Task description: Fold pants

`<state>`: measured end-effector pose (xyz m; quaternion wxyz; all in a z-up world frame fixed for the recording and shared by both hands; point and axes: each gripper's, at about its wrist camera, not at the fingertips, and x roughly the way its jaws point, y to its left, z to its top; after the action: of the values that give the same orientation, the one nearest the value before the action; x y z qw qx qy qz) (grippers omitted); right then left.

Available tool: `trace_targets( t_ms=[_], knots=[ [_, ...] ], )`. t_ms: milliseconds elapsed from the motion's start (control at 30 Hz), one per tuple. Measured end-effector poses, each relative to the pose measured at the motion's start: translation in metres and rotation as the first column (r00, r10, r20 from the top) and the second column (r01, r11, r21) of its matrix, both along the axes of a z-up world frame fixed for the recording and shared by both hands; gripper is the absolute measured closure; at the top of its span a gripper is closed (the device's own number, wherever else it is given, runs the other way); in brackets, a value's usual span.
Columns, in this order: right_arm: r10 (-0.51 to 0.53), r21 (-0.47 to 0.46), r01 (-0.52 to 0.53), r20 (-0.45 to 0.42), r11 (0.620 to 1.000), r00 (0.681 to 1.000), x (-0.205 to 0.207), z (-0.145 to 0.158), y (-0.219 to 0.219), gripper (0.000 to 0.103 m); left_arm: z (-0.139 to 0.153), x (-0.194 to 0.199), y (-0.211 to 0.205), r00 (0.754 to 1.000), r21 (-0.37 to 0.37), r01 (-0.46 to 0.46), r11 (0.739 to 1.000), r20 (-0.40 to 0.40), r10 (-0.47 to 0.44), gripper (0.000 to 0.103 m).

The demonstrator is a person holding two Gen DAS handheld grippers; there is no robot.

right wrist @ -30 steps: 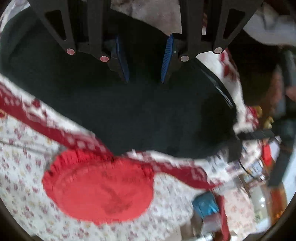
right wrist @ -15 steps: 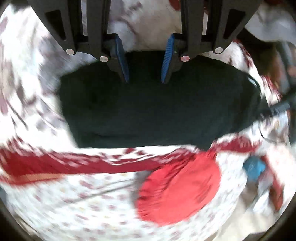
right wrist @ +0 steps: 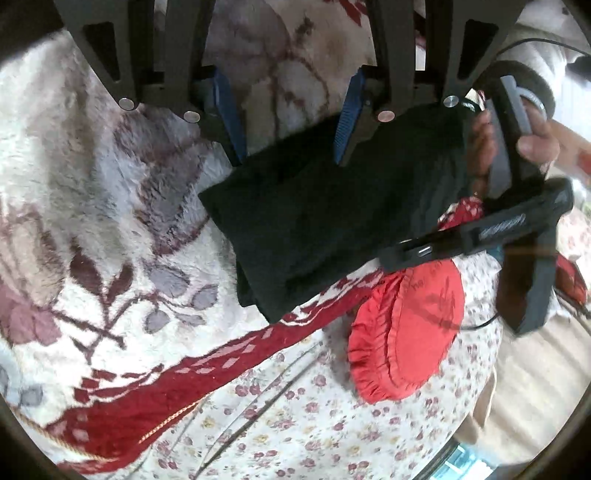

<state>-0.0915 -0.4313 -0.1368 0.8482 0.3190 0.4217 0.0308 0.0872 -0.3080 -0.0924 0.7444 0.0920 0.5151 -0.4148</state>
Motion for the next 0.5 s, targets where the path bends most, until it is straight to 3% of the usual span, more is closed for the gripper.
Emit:
trace_targets(
  t_ms=[133,200,300,333,367,400,467,500],
  knots=[
    [-0.044,0.058,0.041,0.051,0.997,0.998,-0.002,-0.005,-0.004,0.053,-0.016,0.002,-0.044,0.995,0.043,0.098,0.994,-0.029,-0.097,0.042],
    [-0.069,0.076,0.064,0.072,0.995,0.995,-0.002,-0.007,-0.005,0.052,-0.022,-0.001,-0.057,0.991,0.081,0.133,0.988,0.002,-0.134,0.033],
    [-0.095,0.079,0.087,0.101,0.993,0.99,0.0,-0.01,-0.004,0.052,-0.02,0.003,-0.065,0.988,0.027,0.156,0.987,0.02,-0.156,0.032],
    [-0.095,0.076,0.087,0.109,0.993,0.99,0.002,-0.01,-0.002,0.054,-0.021,0.005,-0.064,0.988,0.004,0.156,0.988,0.002,-0.156,0.037],
    [-0.085,0.067,0.078,0.113,0.995,0.99,0.005,-0.009,-0.001,0.059,-0.025,0.008,-0.066,0.987,-0.025,0.155,0.988,-0.041,-0.156,0.049],
    [-0.085,0.055,0.079,0.112,0.995,0.99,0.009,-0.008,-0.001,0.076,-0.029,0.009,-0.068,0.987,-0.03,0.149,0.988,-0.062,-0.151,0.052],
    [-0.079,0.078,0.071,0.111,0.994,0.991,0.017,-0.008,-0.004,0.081,-0.031,0.005,-0.07,0.989,-0.04,0.142,0.989,-0.039,-0.144,0.054],
    [-0.072,0.078,0.063,0.123,0.995,0.99,0.02,-0.004,-0.002,0.083,-0.029,0.004,-0.069,0.989,-0.042,0.142,0.989,-0.036,-0.143,0.06]
  ],
)
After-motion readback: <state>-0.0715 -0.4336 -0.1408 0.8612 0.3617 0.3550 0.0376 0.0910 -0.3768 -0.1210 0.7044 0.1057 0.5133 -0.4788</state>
